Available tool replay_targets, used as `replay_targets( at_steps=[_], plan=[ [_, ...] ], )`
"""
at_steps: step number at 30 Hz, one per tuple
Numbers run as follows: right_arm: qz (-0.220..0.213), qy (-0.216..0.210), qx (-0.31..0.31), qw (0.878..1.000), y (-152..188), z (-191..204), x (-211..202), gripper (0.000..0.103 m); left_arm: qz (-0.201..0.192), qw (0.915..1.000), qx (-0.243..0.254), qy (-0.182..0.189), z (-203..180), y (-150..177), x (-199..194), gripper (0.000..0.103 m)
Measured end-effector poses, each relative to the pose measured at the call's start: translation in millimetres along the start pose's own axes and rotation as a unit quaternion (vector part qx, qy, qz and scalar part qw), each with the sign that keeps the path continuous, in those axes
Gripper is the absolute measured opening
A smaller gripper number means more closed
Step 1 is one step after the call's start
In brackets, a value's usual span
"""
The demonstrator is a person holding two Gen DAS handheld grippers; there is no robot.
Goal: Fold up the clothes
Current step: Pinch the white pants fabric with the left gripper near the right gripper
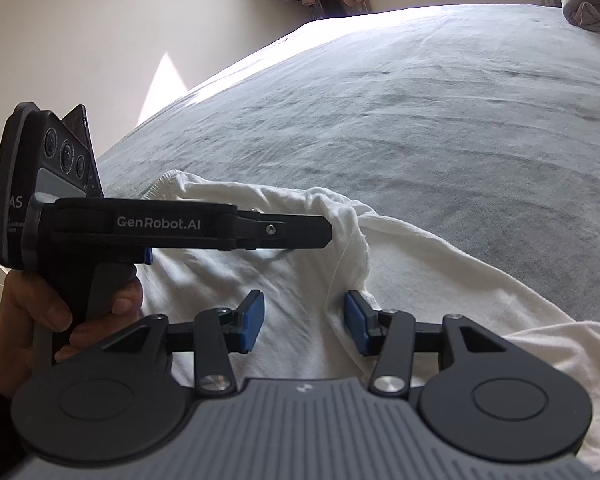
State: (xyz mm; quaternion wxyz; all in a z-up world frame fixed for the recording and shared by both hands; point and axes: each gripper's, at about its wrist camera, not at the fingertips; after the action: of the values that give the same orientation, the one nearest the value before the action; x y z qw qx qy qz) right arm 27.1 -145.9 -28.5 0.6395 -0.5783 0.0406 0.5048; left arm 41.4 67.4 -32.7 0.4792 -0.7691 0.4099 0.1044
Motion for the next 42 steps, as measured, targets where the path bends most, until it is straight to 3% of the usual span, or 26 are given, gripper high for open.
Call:
replay_targets(
  at_steps=[8,13,15,21,23,26,34,42],
  plan=[
    [-0.002,0.007,-0.018,1.0,2,4,2,0.05,0.003,1.0,0.002,0.008,-5,1,4,0.032],
    [-0.003,0.007,-0.017,1.0,2,5,2,0.05,0.009,0.9982,-0.039,0.044,2,-3,0,0.032],
    [-0.004,0.006,-0.018,1.0,2,6,3,0.05,0.01,0.9973,-0.051,0.053,2,-4,0,0.037],
    [-0.005,0.001,-0.017,1.0,2,8,6,0.05,0.015,0.9988,-0.033,0.033,-8,-2,6,0.037],
    [-0.005,0.0,-0.019,1.0,3,8,7,0.05,0.017,0.9995,-0.02,0.017,-12,-1,9,0.031],
    [-0.005,0.0,-0.021,1.0,3,9,6,0.05,0.022,0.9997,0.001,-0.012,-15,1,12,0.005],
    [-0.001,-0.014,-0.006,1.0,0,5,2,0.05,0.022,0.9996,-0.014,-0.007,2,5,5,0.004],
    [0.002,-0.068,0.069,0.995,-11,-20,-6,0.053,0.009,0.9986,-0.042,0.031,23,14,-7,0.004]
  ],
)
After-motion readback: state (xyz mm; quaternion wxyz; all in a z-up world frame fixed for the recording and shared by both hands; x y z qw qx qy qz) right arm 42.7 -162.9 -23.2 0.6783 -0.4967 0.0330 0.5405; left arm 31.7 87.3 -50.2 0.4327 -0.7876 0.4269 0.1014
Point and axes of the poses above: each gripper's, at about its wrist camera, not at the fingertips, and x roughly the way its jaws point, z to its left, y to its underside, and after that the axes turned 4 degrees about y, right-handed
